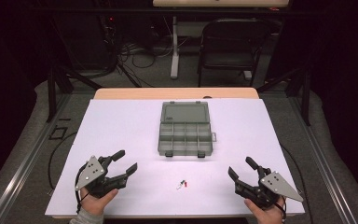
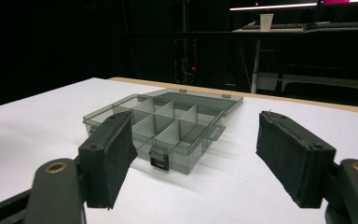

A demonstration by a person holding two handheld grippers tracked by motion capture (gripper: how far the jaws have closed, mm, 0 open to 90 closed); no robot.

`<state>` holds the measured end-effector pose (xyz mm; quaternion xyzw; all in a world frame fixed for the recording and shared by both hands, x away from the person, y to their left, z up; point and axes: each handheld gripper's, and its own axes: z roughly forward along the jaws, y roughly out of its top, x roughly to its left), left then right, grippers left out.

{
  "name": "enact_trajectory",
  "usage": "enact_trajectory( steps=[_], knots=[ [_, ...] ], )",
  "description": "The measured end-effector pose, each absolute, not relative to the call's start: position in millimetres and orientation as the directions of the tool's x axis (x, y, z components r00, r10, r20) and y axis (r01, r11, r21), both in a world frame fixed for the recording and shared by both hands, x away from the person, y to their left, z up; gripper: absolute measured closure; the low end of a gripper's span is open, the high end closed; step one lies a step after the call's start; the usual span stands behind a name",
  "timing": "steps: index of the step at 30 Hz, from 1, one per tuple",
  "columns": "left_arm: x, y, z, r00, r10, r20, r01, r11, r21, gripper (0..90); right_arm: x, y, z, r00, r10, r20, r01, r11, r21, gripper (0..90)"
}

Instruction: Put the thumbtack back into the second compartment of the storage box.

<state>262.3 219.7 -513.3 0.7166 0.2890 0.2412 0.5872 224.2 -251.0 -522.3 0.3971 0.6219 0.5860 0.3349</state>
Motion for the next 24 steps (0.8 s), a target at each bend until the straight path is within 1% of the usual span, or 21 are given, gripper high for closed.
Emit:
enact_trajectory(
  steps=[2,10,11,13,17,18,24],
  knots=[
    [262,219,-515,0.719,0.695,-0.012,0.149,-0.138,0.979,33.6,224,-250,-521,-0.456,0.888,0.051,0.110,-0.001,0.994,25.2],
    [266,218,-516,0.727,0.684,-0.064,0.213,-0.135,0.968,33.3,225,-247,-523,-0.474,0.878,0.064,0.125,-0.004,0.992,25.1],
    [268,216,-515,0.726,0.682,-0.089,0.233,-0.122,0.965,33.9,225,-247,-523,-0.476,0.877,0.064,0.124,-0.005,0.992,25.1],
    [270,215,-514,0.723,0.684,-0.098,0.247,-0.123,0.961,34.6,225,-246,-523,-0.477,0.876,0.065,0.128,-0.004,0.992,25.1],
    [277,207,-507,0.718,0.680,-0.150,0.300,-0.108,0.948,38.1,225,-244,-524,-0.476,0.878,0.052,0.138,0.016,0.990,25.1],
    [279,204,-504,0.718,0.679,-0.155,0.312,-0.114,0.943,40.2,225,-243,-524,-0.477,0.878,0.042,0.130,0.023,0.991,25.1],
    [291,173,-491,0.743,0.654,-0.139,0.331,-0.179,0.927,43.2,225,-242,-525,-0.478,0.878,0.035,0.140,0.036,0.989,25.2]
  ],
)
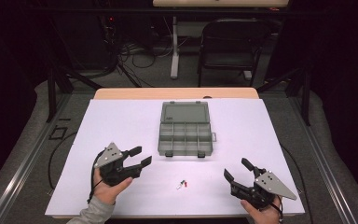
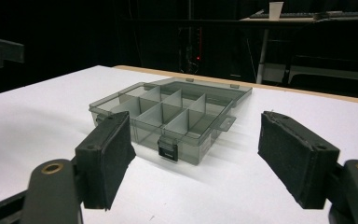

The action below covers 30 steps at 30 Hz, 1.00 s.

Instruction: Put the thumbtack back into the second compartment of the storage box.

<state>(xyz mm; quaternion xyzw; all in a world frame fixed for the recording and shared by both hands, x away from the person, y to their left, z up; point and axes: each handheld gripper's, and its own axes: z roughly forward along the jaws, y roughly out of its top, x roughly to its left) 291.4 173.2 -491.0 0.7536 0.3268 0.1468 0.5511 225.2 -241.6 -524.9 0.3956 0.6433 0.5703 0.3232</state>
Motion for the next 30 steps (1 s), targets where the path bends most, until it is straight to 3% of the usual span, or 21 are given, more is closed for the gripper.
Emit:
enact_trajectory(
  steps=[8,24,30],
  knots=[
    [294,136,-501,0.770,0.630,-0.105,0.339,-0.263,0.903,47.2,225,-244,-525,-0.470,0.881,0.045,0.146,0.027,0.989,25.2],
    [282,114,-537,0.812,0.569,-0.130,0.402,-0.384,0.831,48.7,227,-244,-525,-0.474,0.879,0.054,0.157,0.024,0.987,25.4],
    [280,106,-545,0.819,0.548,-0.170,0.439,-0.408,0.801,56.4,228,-246,-525,-0.473,0.878,0.071,0.168,0.011,0.986,25.4]
  ],
)
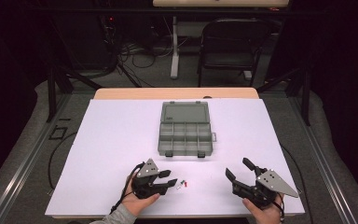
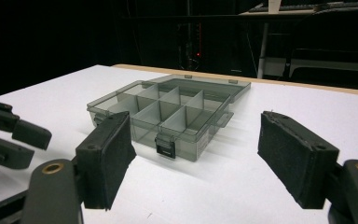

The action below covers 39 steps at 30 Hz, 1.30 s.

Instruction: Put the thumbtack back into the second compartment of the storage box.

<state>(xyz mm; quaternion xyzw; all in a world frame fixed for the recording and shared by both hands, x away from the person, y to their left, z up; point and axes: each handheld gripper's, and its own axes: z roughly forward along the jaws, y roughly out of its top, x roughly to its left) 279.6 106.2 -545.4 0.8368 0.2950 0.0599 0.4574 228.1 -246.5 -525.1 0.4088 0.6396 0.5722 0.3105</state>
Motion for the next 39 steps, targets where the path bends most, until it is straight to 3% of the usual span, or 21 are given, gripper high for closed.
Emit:
enact_trajectory(
  steps=[11,25,39],
  knots=[
    [275,86,-558,0.820,0.536,-0.201,0.485,-0.463,0.742,71.8,229,-247,-525,-0.481,0.874,0.073,0.172,0.012,0.985,25.4],
    [277,81,-564,0.811,0.547,-0.206,0.510,-0.489,0.707,83.0,230,-248,-525,-0.479,0.875,0.073,0.171,0.011,0.985,25.4],
    [273,79,-565,0.827,0.538,-0.161,0.472,-0.512,0.717,85.4,230,-248,-526,-0.477,0.875,0.083,0.183,0.006,0.983,25.4]
  ],
)
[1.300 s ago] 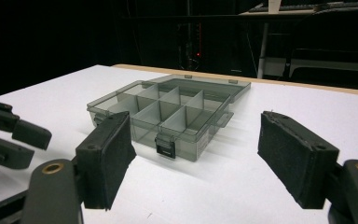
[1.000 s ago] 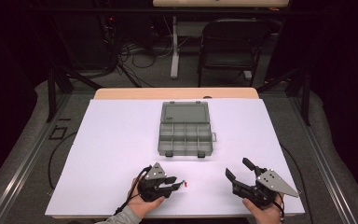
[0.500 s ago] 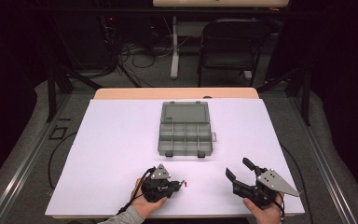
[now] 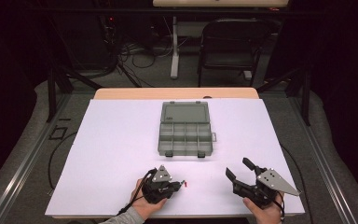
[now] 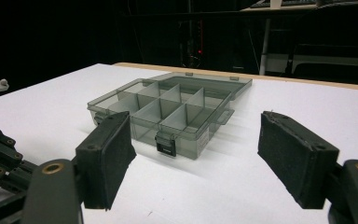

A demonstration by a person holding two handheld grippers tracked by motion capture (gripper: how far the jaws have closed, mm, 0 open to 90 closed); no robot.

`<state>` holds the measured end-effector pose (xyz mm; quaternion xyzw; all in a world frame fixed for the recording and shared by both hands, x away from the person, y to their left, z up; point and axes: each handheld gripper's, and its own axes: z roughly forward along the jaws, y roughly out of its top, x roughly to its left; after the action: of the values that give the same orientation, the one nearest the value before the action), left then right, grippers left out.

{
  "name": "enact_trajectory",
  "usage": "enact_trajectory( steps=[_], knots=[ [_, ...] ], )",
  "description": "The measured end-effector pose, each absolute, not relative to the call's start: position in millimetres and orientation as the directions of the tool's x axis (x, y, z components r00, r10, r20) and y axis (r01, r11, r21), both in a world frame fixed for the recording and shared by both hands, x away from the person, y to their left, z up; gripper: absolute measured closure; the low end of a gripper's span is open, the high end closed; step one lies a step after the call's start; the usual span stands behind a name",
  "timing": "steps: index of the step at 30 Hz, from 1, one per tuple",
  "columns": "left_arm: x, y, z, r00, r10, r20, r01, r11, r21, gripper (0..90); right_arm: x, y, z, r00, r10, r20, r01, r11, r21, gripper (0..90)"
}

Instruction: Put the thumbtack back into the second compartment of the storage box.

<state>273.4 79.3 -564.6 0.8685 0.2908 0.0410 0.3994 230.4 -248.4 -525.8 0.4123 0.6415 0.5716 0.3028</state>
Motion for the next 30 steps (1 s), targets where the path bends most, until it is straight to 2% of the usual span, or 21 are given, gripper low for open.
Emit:
enact_trajectory(
  steps=[16,30],
  knots=[
    [276,87,-555,0.818,0.535,-0.209,0.493,-0.468,0.734,85.6,231,-251,-526,-0.474,0.876,0.093,0.190,-0.002,0.982,25.4],
    [288,112,-541,0.772,0.594,-0.226,0.508,-0.362,0.782,85.7,231,-251,-526,-0.472,0.876,0.100,0.195,-0.006,0.981,25.5]
  ],
)
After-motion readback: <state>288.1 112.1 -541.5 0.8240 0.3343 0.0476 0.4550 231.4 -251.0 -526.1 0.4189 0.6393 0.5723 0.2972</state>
